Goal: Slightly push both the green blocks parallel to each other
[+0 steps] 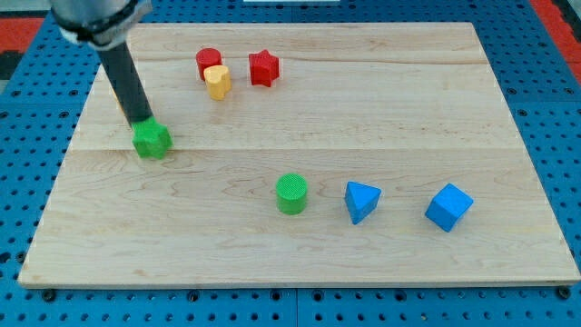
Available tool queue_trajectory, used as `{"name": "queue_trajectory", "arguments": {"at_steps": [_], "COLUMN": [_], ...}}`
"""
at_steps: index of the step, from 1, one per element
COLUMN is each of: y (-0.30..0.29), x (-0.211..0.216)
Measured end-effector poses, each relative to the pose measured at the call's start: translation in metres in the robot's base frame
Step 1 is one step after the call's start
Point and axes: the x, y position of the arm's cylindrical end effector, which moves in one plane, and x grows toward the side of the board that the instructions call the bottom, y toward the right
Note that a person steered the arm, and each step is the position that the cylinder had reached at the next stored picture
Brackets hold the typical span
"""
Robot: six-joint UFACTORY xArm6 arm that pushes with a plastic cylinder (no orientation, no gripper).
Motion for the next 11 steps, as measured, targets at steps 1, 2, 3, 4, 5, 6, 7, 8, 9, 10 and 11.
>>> {"name": "queue_trajectory", "arguments": {"at_steps": [1, 2, 3, 4, 5, 6, 7, 8, 9, 10, 11], "y": [0.070, 0.085, 0.052, 0.029, 0.068, 0.069, 0.113, 0.138, 0.146, 0.177, 0.183], "x": [0.046, 0.050, 0.024, 0.042, 0.076, 0.069, 0.031, 0.047, 0.062, 0.062, 0.065]}}
